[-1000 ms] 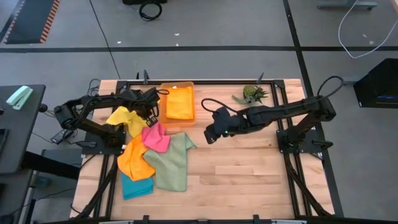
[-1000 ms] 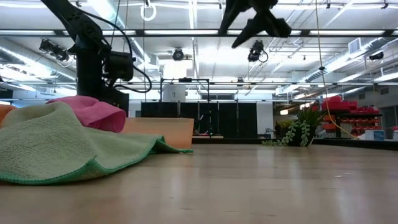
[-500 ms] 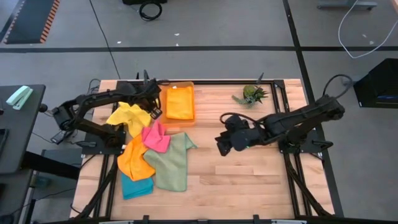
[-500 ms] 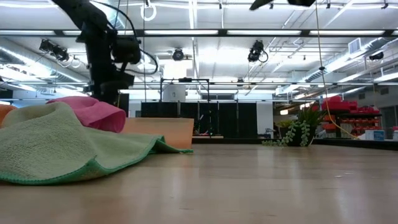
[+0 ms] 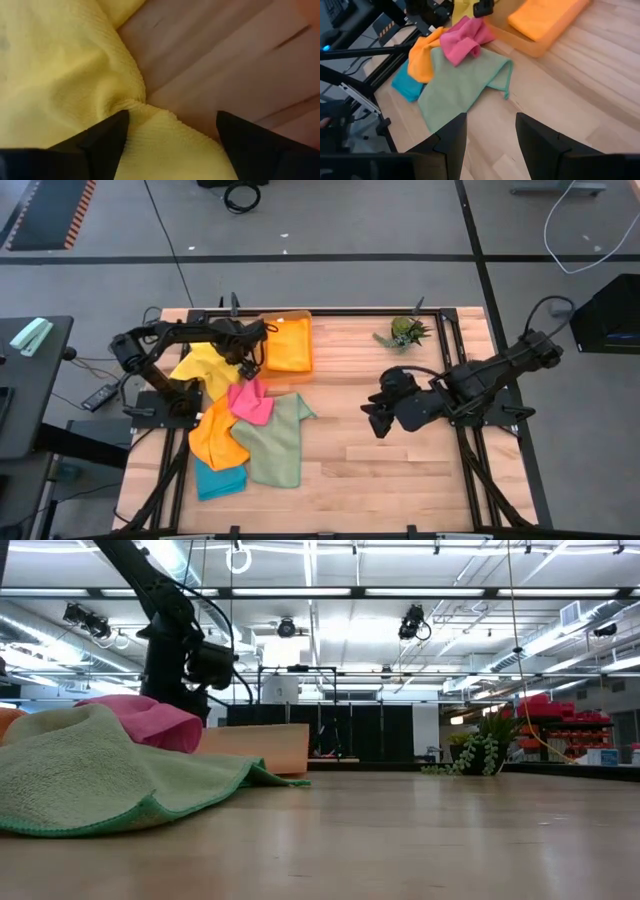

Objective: Fold microfiber towels
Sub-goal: Move the yellow microfiber cloth to the center, then adjust the orange bin

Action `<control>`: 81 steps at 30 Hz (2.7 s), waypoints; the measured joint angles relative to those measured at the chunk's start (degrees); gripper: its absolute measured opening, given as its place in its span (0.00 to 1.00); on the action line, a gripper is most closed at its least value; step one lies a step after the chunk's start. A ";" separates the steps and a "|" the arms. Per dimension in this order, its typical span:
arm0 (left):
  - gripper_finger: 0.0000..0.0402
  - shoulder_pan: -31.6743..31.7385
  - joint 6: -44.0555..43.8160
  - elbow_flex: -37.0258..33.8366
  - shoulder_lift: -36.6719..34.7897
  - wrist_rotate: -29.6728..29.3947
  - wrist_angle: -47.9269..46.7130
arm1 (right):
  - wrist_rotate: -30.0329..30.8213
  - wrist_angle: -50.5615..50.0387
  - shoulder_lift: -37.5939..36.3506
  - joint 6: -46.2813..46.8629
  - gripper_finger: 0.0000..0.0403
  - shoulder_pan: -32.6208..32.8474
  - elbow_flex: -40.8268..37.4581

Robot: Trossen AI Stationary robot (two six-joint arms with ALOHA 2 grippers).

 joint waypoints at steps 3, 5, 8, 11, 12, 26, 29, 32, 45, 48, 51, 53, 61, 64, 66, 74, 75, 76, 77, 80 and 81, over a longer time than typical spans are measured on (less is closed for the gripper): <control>0.57 -0.20 -1.68 -0.24 -0.01 -1.15 -2.70 | 0.28 -1.61 -0.83 -0.81 0.44 0.00 0.00; 0.35 -0.51 -2.92 -0.21 -1.17 -1.88 -4.56 | 0.88 -3.30 -1.39 -1.12 0.44 -0.02 0.00; 0.07 -1.57 -4.68 0.85 -3.74 -2.34 -7.18 | 2.07 -5.69 -2.15 -1.14 0.44 0.00 0.00; 0.06 -2.82 -6.68 3.19 -7.18 -2.66 -10.31 | 2.17 -7.40 -3.02 -1.20 0.44 0.00 0.00; 0.06 -3.22 -7.32 4.51 -8.11 -2.68 -11.30 | 2.16 -7.71 -3.24 -1.47 0.44 0.04 0.00; 0.03 -16.65 -12.42 43.16 -16.37 -2.51 -9.08 | 7.32 -15.35 -4.37 -1.14 0.44 3.85 0.00; 0.04 -21.45 -13.52 50.05 -16.37 -2.45 -0.85 | 8.87 -16.94 -4.37 0.03 0.44 4.88 0.00; 0.03 -27.08 -14.33 51.93 -16.39 -2.44 6.57 | 10.39 -17.59 -4.38 0.91 0.44 5.96 0.00; 0.02 -49.27 -23.51 25.15 -7.62 -2.71 33.79 | 14.77 -18.13 -4.37 4.72 0.44 7.74 0.00; 0.03 -50.29 -24.59 19.99 -3.17 -2.73 44.94 | 15.37 -17.84 -4.31 5.89 0.44 7.76 -0.07; 0.03 -50.25 -25.30 18.56 1.95 -2.97 51.78 | 16.80 -15.79 -4.18 7.80 0.44 7.74 -2.10; 0.02 -50.25 -25.40 18.52 5.05 -2.99 54.19 | 16.34 -12.89 -4.08 8.40 0.44 7.76 -4.96; 0.29 -50.08 -16.67 23.18 9.72 0.09 50.93 | 8.77 3.36 -4.04 13.76 0.44 7.82 -19.43; 0.46 -49.29 -12.97 26.30 8.70 0.29 40.63 | 7.42 9.22 -4.04 15.90 0.44 7.87 -24.15; 0.55 -48.25 -12.84 28.46 7.32 0.30 31.69 | 6.75 12.64 -4.04 17.67 0.44 7.87 -26.80; 0.71 -40.53 -4.54 29.57 3.45 -0.40 10.75 | 5.49 20.41 -4.06 21.37 0.44 7.87 -31.91; 0.70 -38.96 -2.10 29.55 3.41 -0.40 8.84 | 5.49 20.58 -4.06 21.68 0.44 7.87 -31.95; 0.70 -37.47 0.58 29.55 3.53 -0.46 7.36 | 5.50 20.79 -4.06 22.02 0.44 7.87 -31.95; 0.69 -36.03 3.31 29.52 3.57 -0.47 5.27 | 5.53 20.71 -4.06 22.20 0.44 7.85 -31.95; 0.62 -32.07 9.23 29.49 3.61 2.09 0.18 | 5.73 20.93 -4.06 22.28 0.44 7.74 -31.93; 0.58 -30.98 10.61 29.48 3.65 3.80 -0.98 | 5.84 21.02 -4.06 22.51 0.44 7.72 -31.92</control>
